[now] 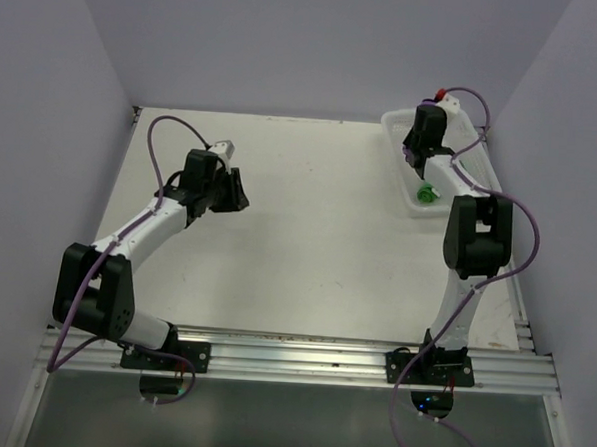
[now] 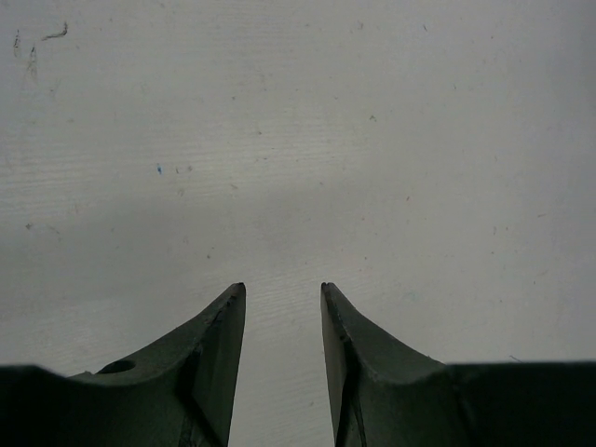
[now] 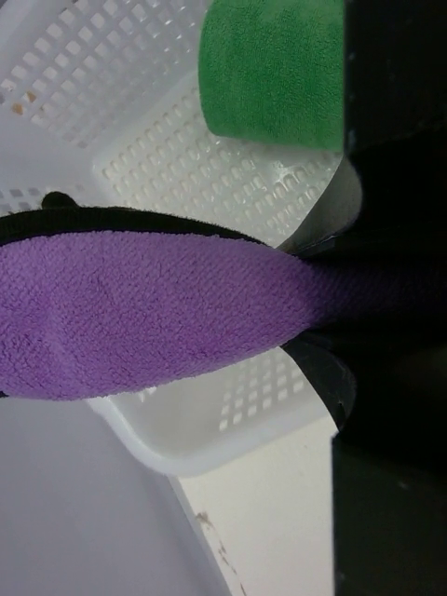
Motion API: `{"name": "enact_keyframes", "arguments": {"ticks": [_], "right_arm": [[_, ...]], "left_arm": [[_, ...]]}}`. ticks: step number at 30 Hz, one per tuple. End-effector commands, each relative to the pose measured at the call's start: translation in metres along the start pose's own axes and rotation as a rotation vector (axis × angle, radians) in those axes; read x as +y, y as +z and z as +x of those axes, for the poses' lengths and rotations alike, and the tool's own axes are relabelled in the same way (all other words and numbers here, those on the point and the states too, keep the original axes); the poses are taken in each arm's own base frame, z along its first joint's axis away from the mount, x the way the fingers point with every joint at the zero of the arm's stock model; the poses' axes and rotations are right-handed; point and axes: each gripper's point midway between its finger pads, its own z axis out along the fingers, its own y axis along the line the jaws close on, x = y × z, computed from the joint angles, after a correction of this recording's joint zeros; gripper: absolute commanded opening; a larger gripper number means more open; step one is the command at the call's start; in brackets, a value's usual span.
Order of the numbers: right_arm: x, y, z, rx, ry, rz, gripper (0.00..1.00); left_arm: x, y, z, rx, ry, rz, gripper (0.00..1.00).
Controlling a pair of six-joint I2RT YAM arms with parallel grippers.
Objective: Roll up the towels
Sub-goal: Place the rolled towel into the container
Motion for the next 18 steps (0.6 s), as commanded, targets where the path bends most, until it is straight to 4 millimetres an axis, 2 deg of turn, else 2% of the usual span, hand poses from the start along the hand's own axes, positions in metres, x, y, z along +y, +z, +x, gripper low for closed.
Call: {"name": "enact_keyframes", "arguments": {"ticks": [1,2,3,6,8,10,11,12,13,14,15,16,17,18], "right_arm": [[-0.016,0.024,-0.009,-0.056,0.077,0.047,0.00],[-0.012,0.028,-0.002,-0.028,0.086,0.020,0.00],[-0.018,0.036,0.010,-0.001,0.094,0.030,0.00],[-0.017,0.045,0.028,0.054,0.109,0.010,0.00],[-0.019,0.055,0.050,0.125,0.127,-0.002,0.00],[-0.027,0.061,0.063,0.189,0.177,-0.004,0.00],[-0.029,0.063,0.079,0.238,0.175,0.007,0.00],[-0.047,0.068,0.080,0.254,0.195,0.032,0.00],[-0.048,0.068,0.084,0.272,0.203,0.030,0.01],[-0.053,0.069,0.093,0.302,0.199,0.044,0.06],[-0.056,0.069,0.096,0.315,0.194,0.052,0.14],[-0.056,0.070,0.094,0.315,0.185,0.058,0.17],[-0.061,0.070,0.104,0.351,0.171,0.075,0.22],[-0.061,0.070,0.105,0.359,0.165,0.080,0.29]], "left_arm": [[-0.004,0.002,-0.012,-0.026,0.038,0.028,0.42],[-0.004,0.003,-0.012,-0.024,0.037,0.029,0.42],[-0.004,0.004,-0.012,-0.022,0.037,0.031,0.42],[-0.004,0.007,-0.010,-0.011,0.037,0.031,0.42],[-0.003,0.008,-0.009,-0.006,0.036,0.029,0.42],[-0.003,0.008,-0.009,-0.005,0.036,0.027,0.42],[-0.003,0.009,-0.009,-0.003,0.037,0.030,0.42],[-0.003,0.009,-0.009,-0.004,0.037,0.032,0.42],[-0.003,0.010,-0.008,0.002,0.036,0.031,0.42],[-0.003,0.010,-0.007,0.003,0.035,0.034,0.42],[-0.004,0.010,-0.007,0.007,0.035,0.039,0.42],[-0.004,0.011,-0.005,0.014,0.033,0.042,0.42],[-0.005,0.011,-0.005,0.015,0.032,0.045,0.42],[-0.006,0.011,-0.005,0.015,0.032,0.048,0.42]]}}
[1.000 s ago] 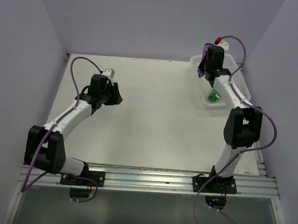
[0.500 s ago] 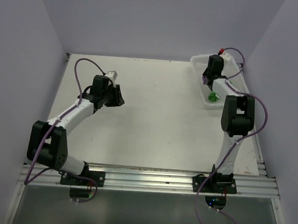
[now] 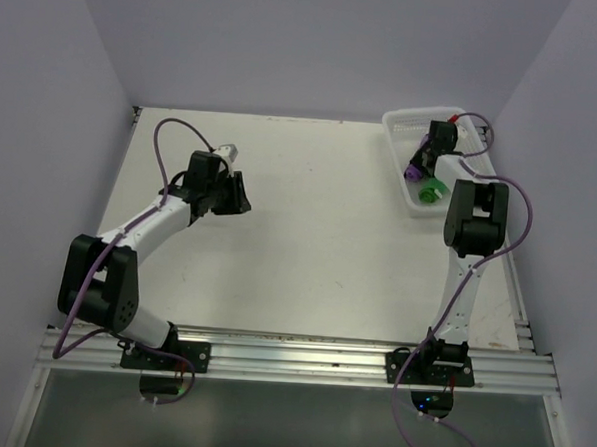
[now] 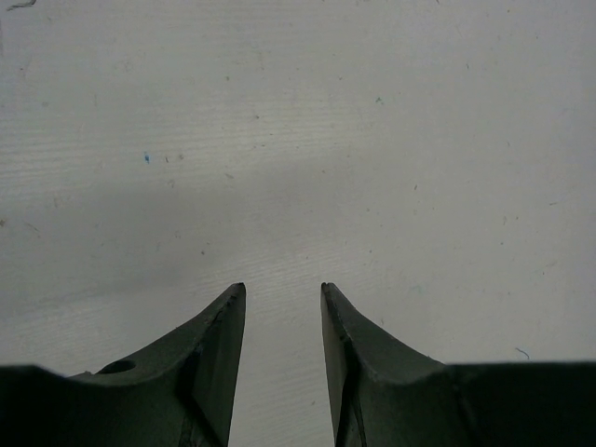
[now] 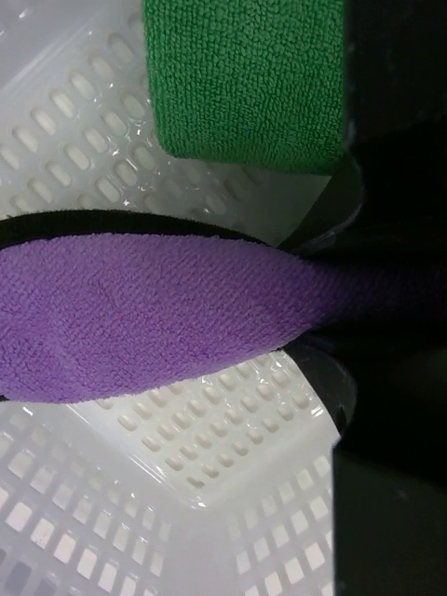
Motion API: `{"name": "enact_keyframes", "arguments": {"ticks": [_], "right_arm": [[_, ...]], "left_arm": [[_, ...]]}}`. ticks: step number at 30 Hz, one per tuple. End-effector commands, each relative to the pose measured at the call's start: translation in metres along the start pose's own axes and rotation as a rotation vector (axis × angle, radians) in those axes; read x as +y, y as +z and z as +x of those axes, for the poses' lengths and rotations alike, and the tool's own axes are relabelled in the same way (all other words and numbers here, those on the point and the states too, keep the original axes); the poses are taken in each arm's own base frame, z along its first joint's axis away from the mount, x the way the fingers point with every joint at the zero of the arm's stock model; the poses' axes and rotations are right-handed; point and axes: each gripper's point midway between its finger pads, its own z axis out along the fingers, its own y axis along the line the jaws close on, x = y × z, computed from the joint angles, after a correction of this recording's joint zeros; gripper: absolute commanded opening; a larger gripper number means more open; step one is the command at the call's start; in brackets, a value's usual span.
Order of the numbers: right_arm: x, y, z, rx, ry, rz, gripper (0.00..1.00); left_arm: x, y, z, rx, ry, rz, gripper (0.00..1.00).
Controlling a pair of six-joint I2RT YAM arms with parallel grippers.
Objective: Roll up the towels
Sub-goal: Place the rolled towel into the container
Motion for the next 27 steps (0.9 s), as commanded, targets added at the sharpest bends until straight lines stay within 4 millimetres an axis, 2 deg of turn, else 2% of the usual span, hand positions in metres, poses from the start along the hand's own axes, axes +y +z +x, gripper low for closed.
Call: {"name": "enact_keyframes", "arguments": {"ticks": [1,3,9,13,18,27], "right_arm": [[0.002,-0.001,-0.006,0.043,0.001,0.011,0.33],[-0.004,0.001,0.002,0.074,-0.012,0.037,0.40],[-0.002,-0.003,0.000,0.085,-0.018,0.032,0.53],[0.004,-0.009,-0.013,0.071,-0.029,0.022,0.59],[0.006,-0.018,-0.032,0.043,-0.041,0.038,0.64],[0.016,-0.032,-0.049,0.010,-0.046,0.007,0.65]], "left_arm": [[-0.008,-0.001,-0.017,-0.036,0.038,0.041,0.42],[-0.008,-0.001,-0.016,-0.035,0.039,0.044,0.42],[-0.009,-0.001,-0.014,-0.027,0.037,0.053,0.42],[-0.011,-0.001,-0.012,-0.020,0.037,0.062,0.42],[-0.013,-0.001,-0.012,-0.019,0.034,0.075,0.42],[-0.016,-0.003,-0.012,-0.019,0.035,0.092,0.43]]}}
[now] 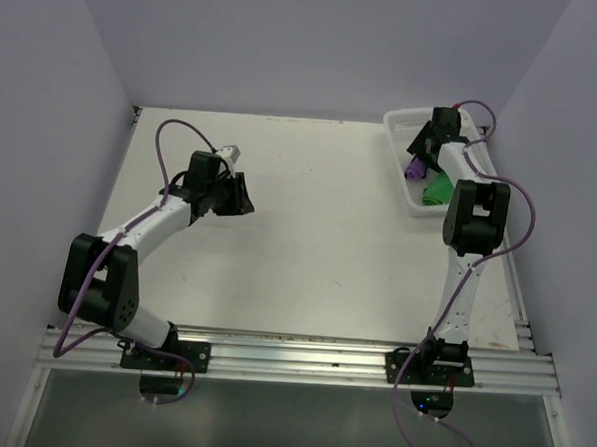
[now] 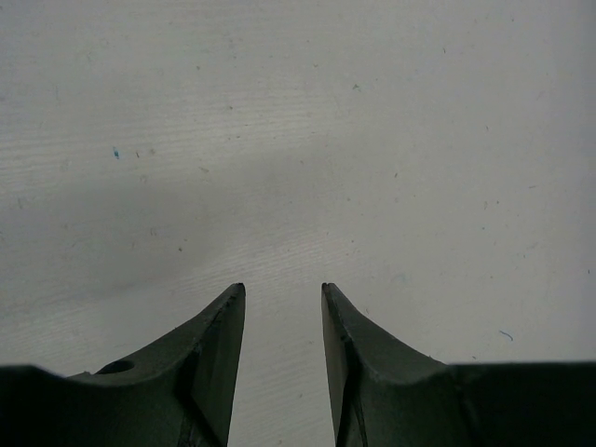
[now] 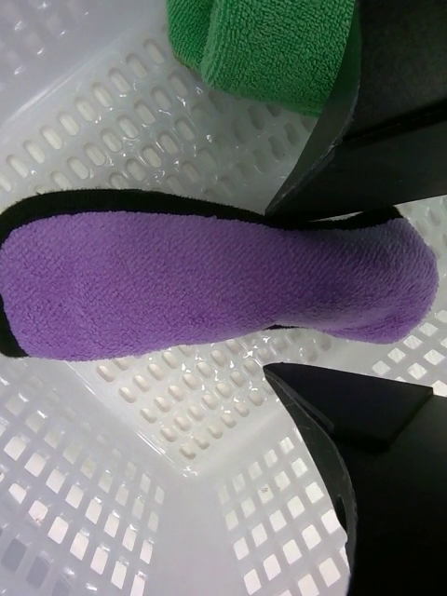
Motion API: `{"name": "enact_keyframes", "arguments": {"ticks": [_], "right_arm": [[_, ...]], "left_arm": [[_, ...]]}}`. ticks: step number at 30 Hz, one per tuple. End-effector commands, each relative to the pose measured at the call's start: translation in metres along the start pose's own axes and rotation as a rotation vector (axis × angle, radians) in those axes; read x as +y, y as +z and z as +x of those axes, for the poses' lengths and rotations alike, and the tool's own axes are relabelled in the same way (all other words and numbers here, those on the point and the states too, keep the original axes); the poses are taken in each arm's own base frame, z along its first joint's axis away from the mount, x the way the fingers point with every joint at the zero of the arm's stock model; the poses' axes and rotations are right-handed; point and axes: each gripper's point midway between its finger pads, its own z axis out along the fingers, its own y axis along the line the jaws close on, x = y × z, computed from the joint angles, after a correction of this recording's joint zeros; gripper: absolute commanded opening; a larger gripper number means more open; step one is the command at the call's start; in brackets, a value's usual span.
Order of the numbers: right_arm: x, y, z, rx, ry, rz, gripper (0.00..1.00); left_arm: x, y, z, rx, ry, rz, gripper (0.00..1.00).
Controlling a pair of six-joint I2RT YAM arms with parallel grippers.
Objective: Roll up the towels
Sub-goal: Place the rolled towel into the container
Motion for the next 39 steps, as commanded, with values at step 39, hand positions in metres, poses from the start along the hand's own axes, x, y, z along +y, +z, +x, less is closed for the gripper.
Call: {"name": "enact_keyframes", "arguments": {"ticks": [39], "right_arm": [[0.109,-0.325,0.069,-0.330,-0.346,-0.594,0.90]], "left_arm": [[-0.020,-0.086,-0.080,-0.398,0.166,-0.016,0.76]]}}
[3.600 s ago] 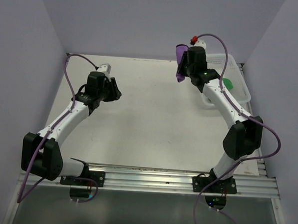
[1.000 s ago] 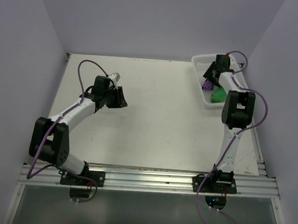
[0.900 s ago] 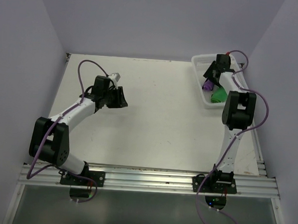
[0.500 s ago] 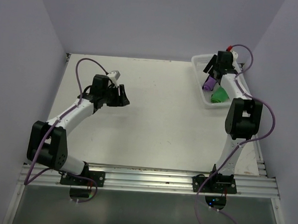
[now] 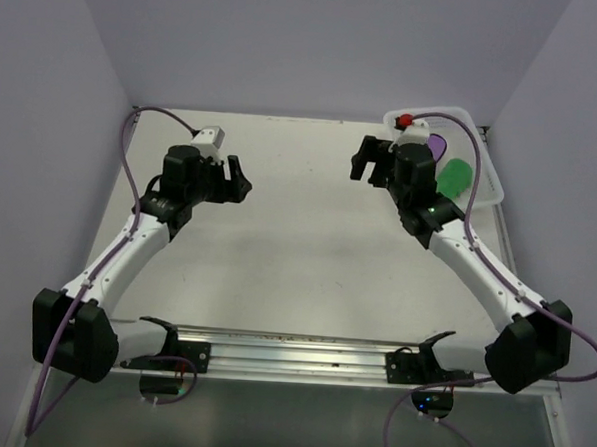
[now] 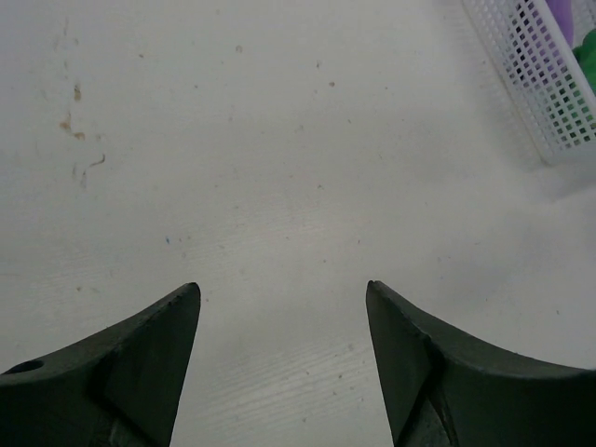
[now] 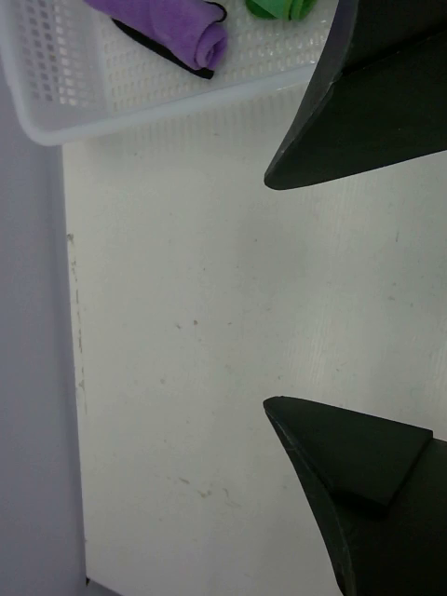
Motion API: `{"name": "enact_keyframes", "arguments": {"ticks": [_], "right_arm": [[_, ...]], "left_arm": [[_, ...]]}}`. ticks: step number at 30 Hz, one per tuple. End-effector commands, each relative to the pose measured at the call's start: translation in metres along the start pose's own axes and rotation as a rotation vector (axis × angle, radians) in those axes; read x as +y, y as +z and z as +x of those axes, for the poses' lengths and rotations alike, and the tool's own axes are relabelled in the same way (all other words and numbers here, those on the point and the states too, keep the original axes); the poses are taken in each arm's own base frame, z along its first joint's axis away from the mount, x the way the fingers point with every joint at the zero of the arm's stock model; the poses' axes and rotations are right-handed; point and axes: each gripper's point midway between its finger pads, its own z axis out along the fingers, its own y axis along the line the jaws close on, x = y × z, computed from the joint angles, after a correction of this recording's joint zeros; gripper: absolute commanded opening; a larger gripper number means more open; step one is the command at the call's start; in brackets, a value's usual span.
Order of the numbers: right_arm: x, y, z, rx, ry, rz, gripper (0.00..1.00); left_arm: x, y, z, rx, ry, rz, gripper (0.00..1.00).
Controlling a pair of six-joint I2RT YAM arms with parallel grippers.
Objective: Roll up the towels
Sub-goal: Place the rolled towel into the container
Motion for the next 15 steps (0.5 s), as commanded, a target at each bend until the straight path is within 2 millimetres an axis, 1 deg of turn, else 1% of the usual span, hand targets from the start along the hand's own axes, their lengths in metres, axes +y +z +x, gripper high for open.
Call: {"name": "enact_keyframes", "arguments": {"ticks": [1,2,3,4,5,6,7,8,9,10,11,12,14,15], "right_arm": [[0.013,-0.025,0.006,0.060,-0.019,-0.122,0.99],[0.020,-0.033,0.015,0.104,-0.020,-0.170,0.99],[0.017,-0.037,0.025,0.146,-0.020,-0.166,0.99],[0.012,-0.044,0.041,0.212,-0.031,-0.154,0.99],[0.008,-0.053,0.043,0.222,-0.036,-0.153,0.99],[0.001,-0.059,0.054,0.246,-0.044,-0.138,0.99],[-0.004,-0.066,0.060,0.258,-0.047,-0.126,0.99],[-0.011,-0.072,0.059,0.239,-0.052,-0.104,0.99],[-0.019,-0.084,0.058,0.213,-0.054,-0.089,0.99],[-0.025,-0.090,0.057,0.198,-0.053,-0.070,0.99],[-0.031,-0.094,0.056,0.181,-0.054,-0.045,0.99],[-0.035,-0.100,0.054,0.161,-0.041,-0.040,0.99],[-0.042,-0.103,0.057,0.154,-0.033,-0.004,0.99],[-0.051,-0.101,0.058,0.150,-0.023,0.046,0.99]], "left_arm": [[0.008,-0.015,-0.031,-0.126,0.066,-0.060,0.76],[0.013,-0.019,-0.036,-0.143,0.071,-0.095,0.77],[0.016,-0.022,-0.037,-0.143,0.070,-0.112,0.77],[0.018,-0.025,-0.038,-0.147,0.069,-0.126,0.78],[0.019,-0.030,-0.041,-0.160,0.075,-0.140,0.78],[0.020,-0.033,-0.040,-0.159,0.076,-0.147,0.78],[0.019,-0.036,-0.040,-0.160,0.076,-0.147,0.78],[0.020,-0.042,-0.042,-0.173,0.084,-0.156,0.79],[0.024,-0.045,-0.038,-0.170,0.088,-0.176,0.79],[0.027,-0.047,-0.037,-0.179,0.097,-0.186,0.82],[0.031,-0.054,-0.041,-0.217,0.097,-0.212,0.83],[0.037,-0.053,-0.029,-0.204,0.092,-0.231,0.85],[0.041,-0.058,-0.026,-0.223,0.092,-0.245,0.89],[0.042,-0.060,-0.026,-0.221,0.090,-0.259,0.91]]}}
